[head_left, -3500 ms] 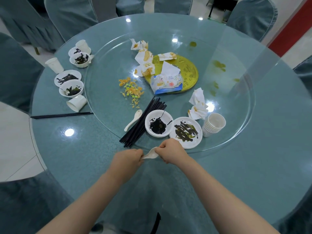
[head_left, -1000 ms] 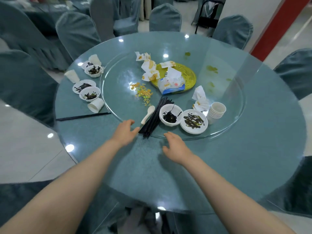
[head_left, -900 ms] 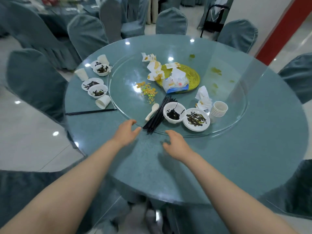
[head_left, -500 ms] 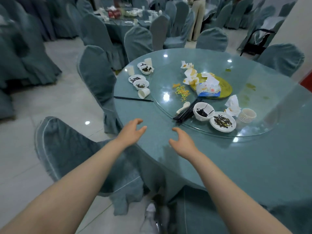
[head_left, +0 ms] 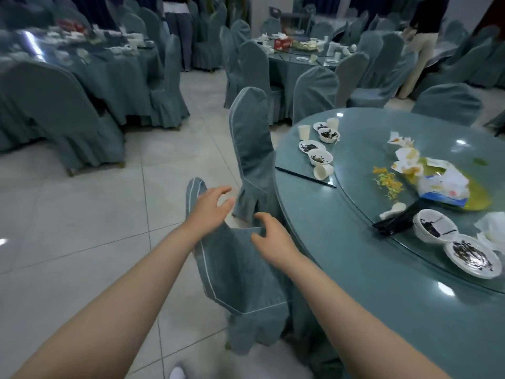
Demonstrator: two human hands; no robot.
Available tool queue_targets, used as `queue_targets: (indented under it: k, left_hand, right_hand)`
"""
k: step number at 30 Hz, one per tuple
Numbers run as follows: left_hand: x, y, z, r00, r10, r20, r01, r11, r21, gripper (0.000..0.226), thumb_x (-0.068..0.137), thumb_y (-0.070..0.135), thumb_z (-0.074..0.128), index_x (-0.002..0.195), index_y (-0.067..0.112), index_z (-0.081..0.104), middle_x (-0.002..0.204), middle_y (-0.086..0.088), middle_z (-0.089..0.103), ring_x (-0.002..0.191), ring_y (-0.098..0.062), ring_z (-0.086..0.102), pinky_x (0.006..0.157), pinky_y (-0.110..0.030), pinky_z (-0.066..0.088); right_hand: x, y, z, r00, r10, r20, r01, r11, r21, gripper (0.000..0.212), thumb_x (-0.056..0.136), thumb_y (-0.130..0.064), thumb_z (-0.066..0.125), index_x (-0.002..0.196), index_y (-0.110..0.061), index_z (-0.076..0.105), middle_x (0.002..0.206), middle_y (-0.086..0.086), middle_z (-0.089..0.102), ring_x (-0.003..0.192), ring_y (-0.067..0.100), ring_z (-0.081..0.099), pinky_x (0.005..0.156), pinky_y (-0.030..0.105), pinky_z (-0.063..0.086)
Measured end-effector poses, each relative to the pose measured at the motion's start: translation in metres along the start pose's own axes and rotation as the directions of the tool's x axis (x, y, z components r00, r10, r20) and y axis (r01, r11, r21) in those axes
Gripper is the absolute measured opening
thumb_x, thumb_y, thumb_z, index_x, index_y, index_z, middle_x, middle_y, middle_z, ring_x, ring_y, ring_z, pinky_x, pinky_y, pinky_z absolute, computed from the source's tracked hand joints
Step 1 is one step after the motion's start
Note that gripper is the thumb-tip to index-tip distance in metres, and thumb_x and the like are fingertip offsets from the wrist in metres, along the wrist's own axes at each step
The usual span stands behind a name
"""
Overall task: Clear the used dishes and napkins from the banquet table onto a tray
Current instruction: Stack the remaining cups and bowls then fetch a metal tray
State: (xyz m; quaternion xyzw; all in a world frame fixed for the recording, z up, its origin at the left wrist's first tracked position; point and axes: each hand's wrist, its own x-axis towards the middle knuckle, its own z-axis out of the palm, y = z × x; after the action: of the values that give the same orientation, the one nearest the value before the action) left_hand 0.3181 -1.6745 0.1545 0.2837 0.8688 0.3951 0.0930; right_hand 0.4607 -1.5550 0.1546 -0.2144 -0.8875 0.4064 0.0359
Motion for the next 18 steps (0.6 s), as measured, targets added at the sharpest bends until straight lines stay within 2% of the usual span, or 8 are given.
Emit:
queue_targets:
  k: [2, 4, 6, 8, 11, 14, 18]
  left_hand:
    - [0.009, -0.025, -0.027, 1.0, -0.019, -0.017, 0.019, 1.0, 0.003, 0.041, 0.097, 0.031, 0.053, 0.135, 0.015, 0.053, 0.137, -0.001, 0.053, 0.127, -0.018, 0.047, 0.106, -0.029, 0.034]
    - [0.02, -0.054, -0.055, 0.999, -0.042, -0.02, 0.042, 0.999, 0.013, 0.043, 0.097, 0.036, 0.051, 0.136, 0.018, 0.052, 0.139, 0.001, 0.053, 0.131, -0.018, 0.045, 0.11, -0.034, 0.035]
    - [0.029, -0.085, -0.084, 0.998, -0.065, -0.016, 0.065, 0.998, 0.02, 0.044, 0.098, 0.037, 0.049, 0.138, 0.02, 0.049, 0.14, 0.003, 0.051, 0.131, -0.016, 0.043, 0.11, -0.035, 0.035]
    - [0.038, -0.116, -0.11, 0.996, -0.086, -0.002, 0.086, 0.996, 0.025, 0.044, 0.098, 0.036, 0.049, 0.139, 0.02, 0.048, 0.142, 0.003, 0.049, 0.132, -0.014, 0.042, 0.111, -0.033, 0.033]
    - [0.052, -0.158, -0.144, 0.995, -0.092, 0.028, 0.092, 0.995, 0.028, 0.043, 0.098, 0.035, 0.049, 0.139, 0.02, 0.048, 0.143, 0.005, 0.048, 0.133, -0.011, 0.041, 0.107, -0.023, 0.03]
    - [0.07, -0.19, -0.17, 0.993, -0.112, 0.042, 0.111, 0.994, 0.009, 0.043, 0.098, 0.035, 0.049, 0.139, 0.021, 0.048, 0.143, 0.006, 0.047, 0.133, -0.009, 0.04, 0.105, -0.02, 0.027]
    - [0.098, -0.22, -0.193, 0.993, -0.11, 0.046, 0.111, 0.993, -0.036, 0.042, 0.099, 0.035, 0.049, 0.139, 0.024, 0.047, 0.143, 0.009, 0.046, 0.133, -0.006, 0.039, 0.104, -0.019, 0.026]
  right_hand:
    - [0.02, -0.03, 0.027, 0.998, -0.051, 0.025, 0.051, 0.999, 0.013, 0.053, 0.09, -0.016, 0.054, 0.142, -0.011, 0.041, 0.143, 0.005, 0.046, 0.132, 0.019, 0.042, 0.101, 0.022, 0.032]
    - [0.044, -0.061, 0.053, 0.996, -0.088, 0.021, 0.088, 0.996, 0.033, 0.05, 0.09, -0.015, 0.054, 0.139, -0.012, 0.044, 0.14, 0.003, 0.048, 0.13, 0.018, 0.044, 0.096, 0.018, 0.031]
    - [0.07, -0.091, 0.078, 0.995, -0.101, 0.018, 0.1, 0.993, 0.058, 0.05, 0.091, -0.016, 0.053, 0.14, -0.014, 0.043, 0.14, 0.002, 0.047, 0.13, 0.018, 0.044, 0.098, 0.022, 0.033]
    - [0.092, -0.117, 0.105, 0.995, -0.1, 0.005, 0.099, 0.992, 0.077, 0.052, 0.092, -0.019, 0.052, 0.143, -0.017, 0.039, 0.145, -0.001, 0.042, 0.135, 0.016, 0.039, 0.105, 0.026, 0.032]
    - [0.121, -0.148, 0.145, 0.994, -0.111, -0.014, 0.112, 0.989, 0.096, 0.052, 0.093, -0.02, 0.05, 0.144, -0.02, 0.037, 0.149, -0.006, 0.039, 0.137, 0.011, 0.033, 0.105, 0.019, 0.026]
    - [0.148, -0.171, 0.175, 0.994, -0.107, -0.003, 0.106, 0.986, 0.126, 0.051, 0.093, -0.019, 0.05, 0.143, -0.021, 0.038, 0.148, -0.008, 0.038, 0.138, 0.009, 0.032, 0.109, 0.021, 0.027]
    - [0.188, -0.187, 0.198, 0.996, -0.086, 0.0, 0.085, 0.988, 0.132, 0.05, 0.094, -0.018, 0.049, 0.143, -0.021, 0.039, 0.147, -0.008, 0.04, 0.137, 0.008, 0.032, 0.105, 0.016, 0.023]
